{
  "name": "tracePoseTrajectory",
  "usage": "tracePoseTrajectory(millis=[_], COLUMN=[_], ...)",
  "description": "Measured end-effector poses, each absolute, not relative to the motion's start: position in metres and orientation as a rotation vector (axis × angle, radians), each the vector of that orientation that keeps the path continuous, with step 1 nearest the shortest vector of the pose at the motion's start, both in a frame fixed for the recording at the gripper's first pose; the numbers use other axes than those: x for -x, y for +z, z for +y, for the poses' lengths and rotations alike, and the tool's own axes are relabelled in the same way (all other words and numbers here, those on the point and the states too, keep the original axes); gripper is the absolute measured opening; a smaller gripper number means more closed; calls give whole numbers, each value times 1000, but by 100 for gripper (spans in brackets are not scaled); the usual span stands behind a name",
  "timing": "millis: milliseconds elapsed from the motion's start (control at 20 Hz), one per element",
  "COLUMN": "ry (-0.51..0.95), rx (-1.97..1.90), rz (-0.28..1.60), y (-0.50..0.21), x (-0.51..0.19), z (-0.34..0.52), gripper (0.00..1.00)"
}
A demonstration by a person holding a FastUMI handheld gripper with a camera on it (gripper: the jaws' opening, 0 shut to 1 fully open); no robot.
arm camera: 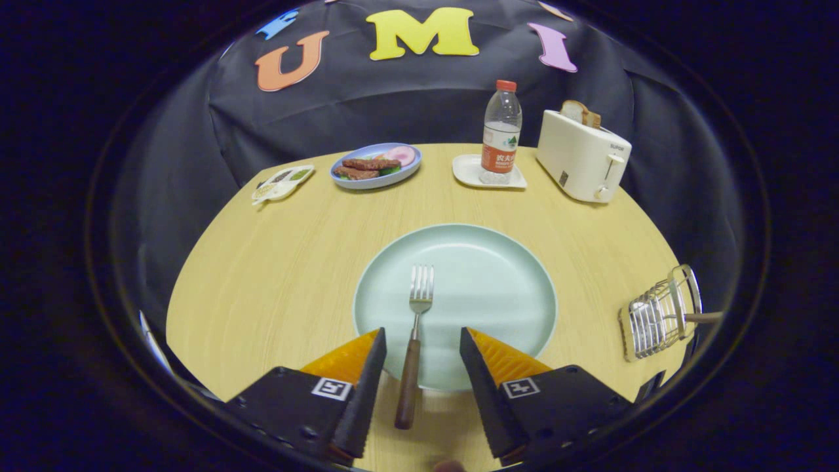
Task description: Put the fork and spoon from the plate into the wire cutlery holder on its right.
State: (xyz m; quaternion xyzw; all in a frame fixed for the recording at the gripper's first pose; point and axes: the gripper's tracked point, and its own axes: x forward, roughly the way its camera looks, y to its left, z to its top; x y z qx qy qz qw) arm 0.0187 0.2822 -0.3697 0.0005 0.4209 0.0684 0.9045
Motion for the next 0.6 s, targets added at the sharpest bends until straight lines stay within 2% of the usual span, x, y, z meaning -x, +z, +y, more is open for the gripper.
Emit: tracePoseTrajectory(millis=[50, 150, 400, 450, 550, 600], ry=[142, 146, 131, 118, 108, 110], rx=[-7, -21, -35, -29, -23, -15], rz=[878, 900, 941, 954, 972, 987], y=[-371, -378, -392, -394, -398, -399], x=[-19, -18, -16, -16, -15, -14], z=[283, 287, 286, 284, 282, 281], gripper=[62, 61, 34, 35, 11, 11])
